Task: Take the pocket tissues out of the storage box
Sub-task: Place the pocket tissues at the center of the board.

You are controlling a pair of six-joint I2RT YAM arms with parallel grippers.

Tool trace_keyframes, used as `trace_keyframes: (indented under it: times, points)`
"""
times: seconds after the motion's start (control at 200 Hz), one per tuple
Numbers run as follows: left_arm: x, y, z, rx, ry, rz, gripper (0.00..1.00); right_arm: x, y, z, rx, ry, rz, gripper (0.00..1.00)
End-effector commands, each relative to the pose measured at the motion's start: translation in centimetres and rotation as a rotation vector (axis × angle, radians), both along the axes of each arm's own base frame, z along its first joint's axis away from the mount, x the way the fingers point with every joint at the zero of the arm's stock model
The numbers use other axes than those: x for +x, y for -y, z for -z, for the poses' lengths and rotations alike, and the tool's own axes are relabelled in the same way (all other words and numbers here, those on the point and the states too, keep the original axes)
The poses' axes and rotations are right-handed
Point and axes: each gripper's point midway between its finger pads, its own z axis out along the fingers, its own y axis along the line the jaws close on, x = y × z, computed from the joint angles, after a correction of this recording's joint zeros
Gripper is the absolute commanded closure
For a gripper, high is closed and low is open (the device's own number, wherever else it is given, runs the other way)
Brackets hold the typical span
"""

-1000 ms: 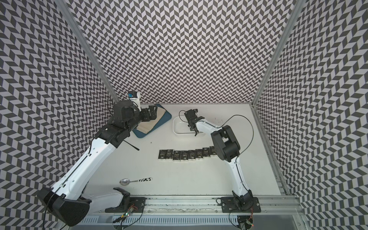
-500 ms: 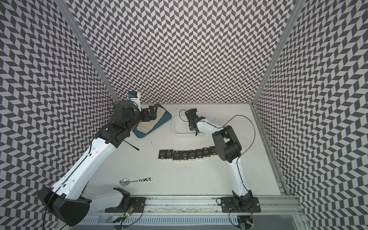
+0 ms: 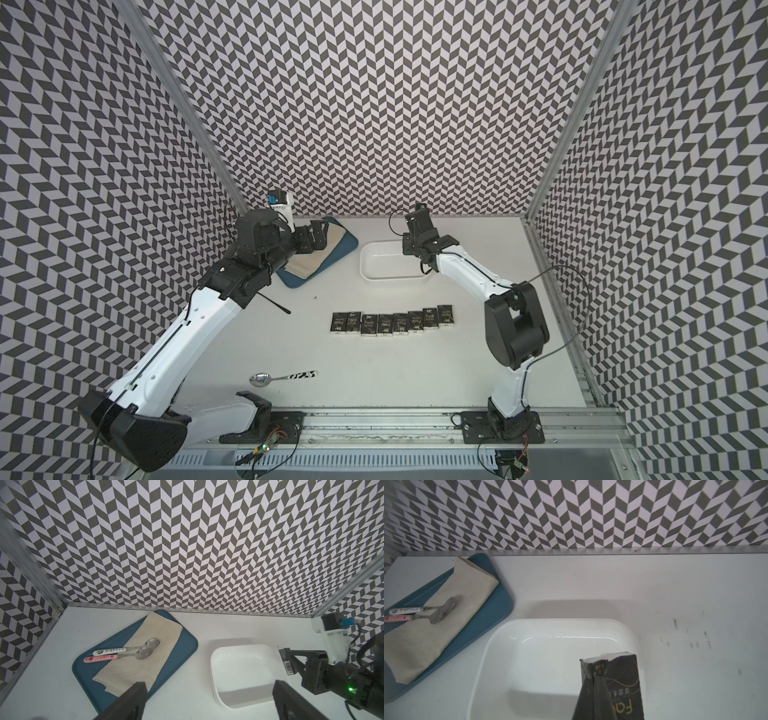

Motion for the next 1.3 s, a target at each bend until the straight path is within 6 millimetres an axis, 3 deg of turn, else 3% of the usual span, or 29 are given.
trace_keyframes:
  times: [0.0,0.1,0.245,0.436,0.556,0.601,0.801,0.911,1.047,1.297]
  points:
    - [0.1,0.3,-1.4,-0.013,0.025,0.019,0.01,-0.8,4.1,0.4,0.006,-0.015,0.066,1.0]
    - [0.1,0.4,-1.8,-0.02,0.035,0.025,0.01,-2.9,7.6,2.8,-0.021,-0.071,0.123,1.0]
    - [0.4,0.8,-2.0,-0.025,0.038,0.039,0.01,-6.7,10.5,6.7,-0.059,-0.159,0.175,1.0]
    - [0.7,1.4,-1.9,-0.039,0.035,0.06,0.01,-10.8,11.6,10.6,-0.075,-0.255,0.182,1.0]
    - [1.0,1.9,-1.9,-0.042,0.025,0.082,0.01,-12.4,11.8,11.0,-0.055,-0.27,0.181,0.97]
    - [1.0,2.0,-2.0,-0.042,0.026,0.085,0.01,-12.9,11.8,11.2,-0.05,-0.276,0.18,0.92]
    - [0.9,2.7,-2.4,-0.083,0.027,0.114,0.01,-13.3,11.7,9.7,-0.001,-0.237,0.188,0.68]
    - [0.8,2.9,-2.4,-0.086,0.026,0.114,0.01,-13.1,12.4,8.8,0.033,-0.207,0.221,0.65]
    - [0.8,3.1,-2.6,-0.085,0.029,0.119,0.01,-13.2,13.8,10.9,0.106,-0.252,0.255,0.63]
    - [1.0,3.8,-1.9,-0.063,0.006,0.125,0.01,-14.3,14.1,14.2,0.188,-0.292,0.279,0.54]
